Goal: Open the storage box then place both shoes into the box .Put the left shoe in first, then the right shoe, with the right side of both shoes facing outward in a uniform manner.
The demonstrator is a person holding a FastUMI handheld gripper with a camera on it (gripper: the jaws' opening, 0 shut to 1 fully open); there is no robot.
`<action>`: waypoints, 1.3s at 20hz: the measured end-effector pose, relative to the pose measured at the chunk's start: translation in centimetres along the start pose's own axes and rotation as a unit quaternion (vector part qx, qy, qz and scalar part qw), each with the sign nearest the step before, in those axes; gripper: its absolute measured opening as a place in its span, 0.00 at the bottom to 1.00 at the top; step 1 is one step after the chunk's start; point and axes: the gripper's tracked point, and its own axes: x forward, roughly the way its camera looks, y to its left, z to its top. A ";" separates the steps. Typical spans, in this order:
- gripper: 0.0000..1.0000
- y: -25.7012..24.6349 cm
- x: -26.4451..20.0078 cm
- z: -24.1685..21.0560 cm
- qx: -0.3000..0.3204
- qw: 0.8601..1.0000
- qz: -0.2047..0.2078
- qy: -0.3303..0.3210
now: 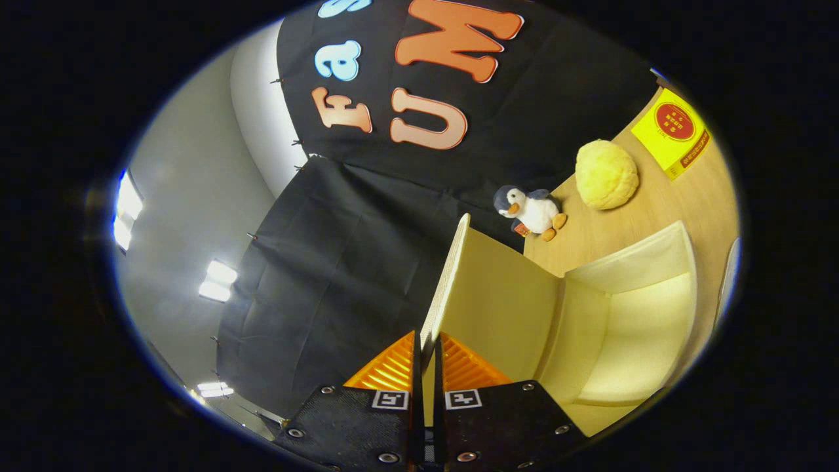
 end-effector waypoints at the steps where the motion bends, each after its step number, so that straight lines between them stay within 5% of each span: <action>1: 0.06 0.4 1.1 -0.5 0.001 1.000 0.000 0.007; 6: 0.15 1.2 6.6 -2.8 -0.024 0.999 -0.023 0.042; 8: 0.35 1.1 8.1 -3.6 -0.050 0.996 -0.041 0.054; 10: 0.69 0.3 8.9 -3.6 -0.069 0.994 -0.061 0.056; 12: 0.93 -0.7 9.1 -3.3 -0.083 0.992 -0.082 0.052; 18: 0.97 -4.4 6.0 -0.3 -0.128 0.980 -0.153 0.010; 26: 0.98 -11.7 -4.3 4.9 -0.189 0.936 -0.292 -0.051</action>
